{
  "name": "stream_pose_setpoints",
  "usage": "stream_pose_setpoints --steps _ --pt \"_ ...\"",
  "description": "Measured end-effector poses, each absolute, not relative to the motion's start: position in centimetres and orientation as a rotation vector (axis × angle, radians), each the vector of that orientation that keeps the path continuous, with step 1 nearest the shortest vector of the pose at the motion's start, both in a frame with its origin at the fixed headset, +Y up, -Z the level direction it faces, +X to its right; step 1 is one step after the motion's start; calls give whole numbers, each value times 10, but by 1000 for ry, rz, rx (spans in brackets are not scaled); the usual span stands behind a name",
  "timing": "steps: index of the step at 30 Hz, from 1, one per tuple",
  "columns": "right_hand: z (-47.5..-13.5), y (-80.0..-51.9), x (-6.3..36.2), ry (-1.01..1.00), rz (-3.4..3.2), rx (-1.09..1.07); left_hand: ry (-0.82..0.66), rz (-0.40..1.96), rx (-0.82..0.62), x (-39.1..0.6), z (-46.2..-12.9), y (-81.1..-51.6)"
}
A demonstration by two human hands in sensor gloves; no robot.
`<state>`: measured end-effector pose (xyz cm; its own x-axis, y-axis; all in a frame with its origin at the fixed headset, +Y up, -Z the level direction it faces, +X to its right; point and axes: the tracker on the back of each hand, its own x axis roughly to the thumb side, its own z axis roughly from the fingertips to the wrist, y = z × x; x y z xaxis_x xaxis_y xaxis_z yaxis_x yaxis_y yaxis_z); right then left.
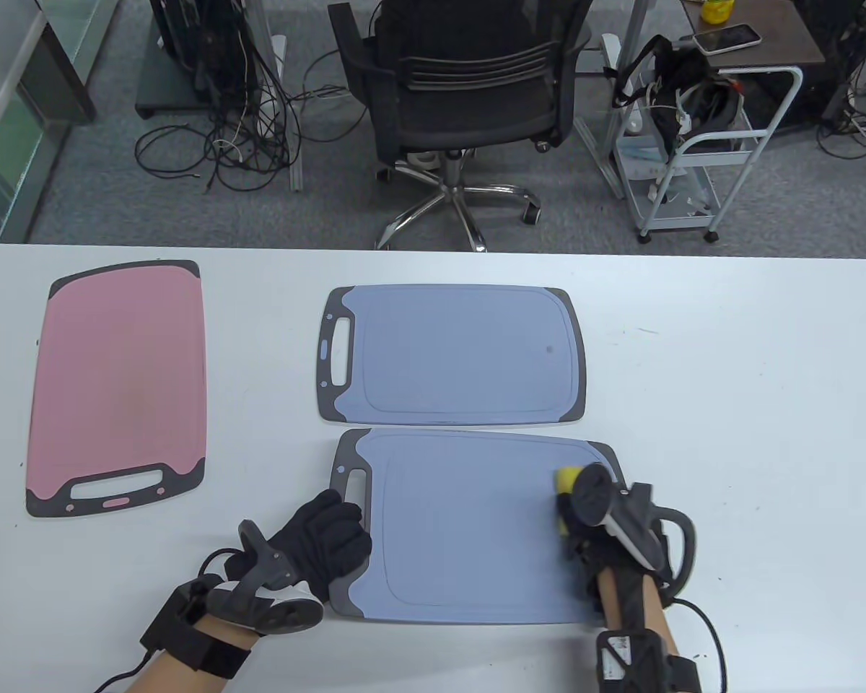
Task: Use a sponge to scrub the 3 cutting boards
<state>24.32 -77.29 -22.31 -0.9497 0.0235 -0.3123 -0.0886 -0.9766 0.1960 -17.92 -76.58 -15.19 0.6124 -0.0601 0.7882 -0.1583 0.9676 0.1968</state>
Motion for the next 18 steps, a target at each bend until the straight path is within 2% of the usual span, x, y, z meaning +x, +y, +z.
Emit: stream_pose_setpoints --steps 2,5,6,7,9,13,15,18 --pt "-220 -776 259 333 2935 -529 -912 58 256 -179 -152 -766" --pt "-224 -771 234 285 3052 -412 -908 58 253 -180 -152 -766" --pt "-225 -766 209 333 3097 -239 -911 58 255 -179 -152 -766" --pt "-224 -764 191 327 3101 -171 -911 58 256 -180 -152 -766" --pt "-213 -757 130 248 3112 162 -912 57 256 -179 -152 -766" --pt "-170 -742 18 94 3080 840 -916 50 257 -179 -152 -766" --pt "-159 -737 -2 26 3054 932 -917 54 259 -179 -152 -766" --pt "-169 -739 18 105 3040 789 -914 56 257 -179 -152 -765"
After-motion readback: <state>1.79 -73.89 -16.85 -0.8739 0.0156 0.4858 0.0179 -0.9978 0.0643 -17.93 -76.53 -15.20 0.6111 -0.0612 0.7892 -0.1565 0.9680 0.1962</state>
